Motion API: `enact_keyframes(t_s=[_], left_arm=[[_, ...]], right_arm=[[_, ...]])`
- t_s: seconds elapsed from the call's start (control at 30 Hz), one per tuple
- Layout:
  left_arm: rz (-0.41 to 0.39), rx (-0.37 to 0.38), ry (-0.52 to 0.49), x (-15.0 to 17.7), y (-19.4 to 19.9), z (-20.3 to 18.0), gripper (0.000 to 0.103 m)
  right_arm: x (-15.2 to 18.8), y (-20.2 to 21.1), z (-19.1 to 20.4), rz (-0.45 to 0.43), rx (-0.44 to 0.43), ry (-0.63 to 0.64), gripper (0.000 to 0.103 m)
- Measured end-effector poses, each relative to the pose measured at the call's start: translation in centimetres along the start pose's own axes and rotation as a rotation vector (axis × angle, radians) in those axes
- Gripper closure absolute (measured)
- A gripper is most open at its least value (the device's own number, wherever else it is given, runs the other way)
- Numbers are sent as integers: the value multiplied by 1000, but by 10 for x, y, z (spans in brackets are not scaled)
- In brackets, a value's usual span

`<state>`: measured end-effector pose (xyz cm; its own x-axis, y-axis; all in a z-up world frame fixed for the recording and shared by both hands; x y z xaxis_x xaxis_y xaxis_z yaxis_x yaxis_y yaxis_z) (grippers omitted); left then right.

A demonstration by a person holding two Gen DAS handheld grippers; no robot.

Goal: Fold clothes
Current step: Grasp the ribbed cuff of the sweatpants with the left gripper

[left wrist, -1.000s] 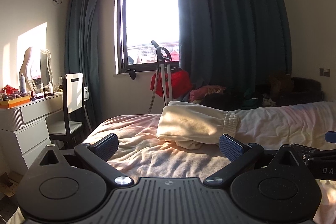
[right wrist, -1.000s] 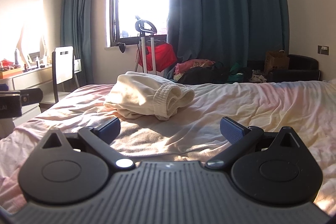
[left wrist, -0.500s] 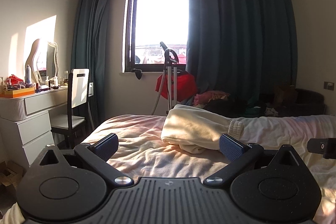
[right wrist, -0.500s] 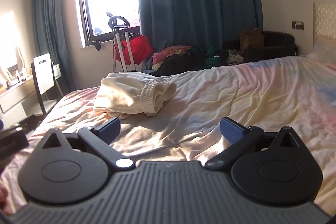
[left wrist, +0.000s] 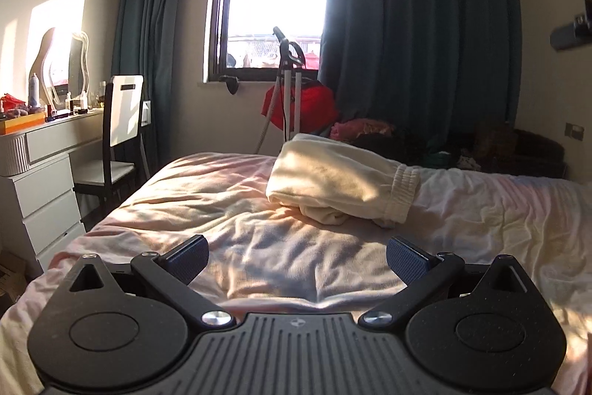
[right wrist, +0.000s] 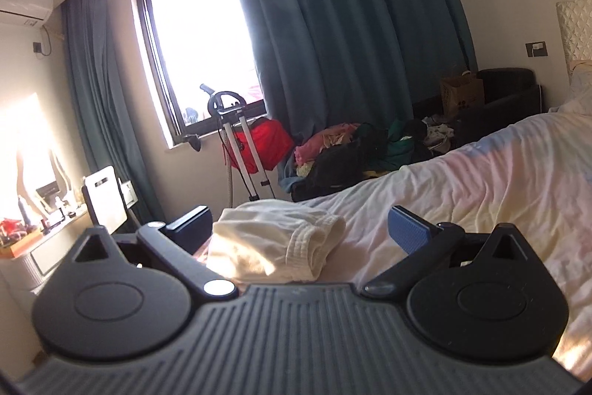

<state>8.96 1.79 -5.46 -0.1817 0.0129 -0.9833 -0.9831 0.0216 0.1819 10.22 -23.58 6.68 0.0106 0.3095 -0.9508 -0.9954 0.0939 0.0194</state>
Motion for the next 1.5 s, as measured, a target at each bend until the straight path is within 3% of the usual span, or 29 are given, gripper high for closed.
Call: enact_keyframes(t_s=[0.2,0.33,0.5,0.57,0.7,0.83,0.93,0.97,1.0,1.03,1.1,1.13,1.2,1.23,1.3,1.5], left_arm=[[45,45,-133,19,-49,-32,0],[60,145,-178,23,-104,-66,0],[21,145,-284,5,-187,-116,0],[0,127,-319,-6,-216,-137,0],[43,84,-319,-21,-288,-172,0],[88,-2,-433,-13,-343,-195,3],[23,-103,-493,-19,-363,-201,4],[-2,-124,-483,-24,-366,-199,6],[-5,-119,-463,-28,-369,-196,17],[-1,-106,-441,-33,-371,-193,39],[25,-96,-422,-42,-373,-185,65],[9,-97,-420,-49,-368,-180,72],[-61,-121,-461,-63,-351,-171,76],[-73,-123,-463,-71,-342,-166,84],[-84,-118,-449,-88,-324,-155,89],[-151,-103,-393,-137,-246,-111,90]], right_arm=[[27,-42,-48,-5,93,30,0],[69,-58,-92,77,150,-24,0],[100,-85,-128,170,221,-84,0],[102,-94,-137,166,244,-118,0],[112,-110,-157,175,278,-184,0],[127,-120,-175,216,296,-231,0],[134,-125,-182,229,300,-268,0],[136,-126,-182,229,301,-265,0],[139,-127,-182,229,302,-262,0],[141,-128,-181,232,298,-260,0],[145,-130,-179,237,292,-258,0],[147,-131,-177,238,289,-258,0],[150,-132,-173,234,284,-255,0],[153,-133,-169,226,277,-247,0],[159,-132,-158,232,251,-219,0],[154,-127,-126,169,151,-120,0]])
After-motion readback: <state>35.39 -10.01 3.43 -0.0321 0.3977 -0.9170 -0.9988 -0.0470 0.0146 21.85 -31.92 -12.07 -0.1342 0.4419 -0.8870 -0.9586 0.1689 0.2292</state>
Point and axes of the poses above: each gripper's, at about its wrist camera, not at the fingertips, and y roughly against the way its jaws point, z to its left, x to its underside, the point moved 7 cm from there along -y, roughly the way its jaws point, and after that the axes turned 10 degrees about -z, right-handed, at the moved point
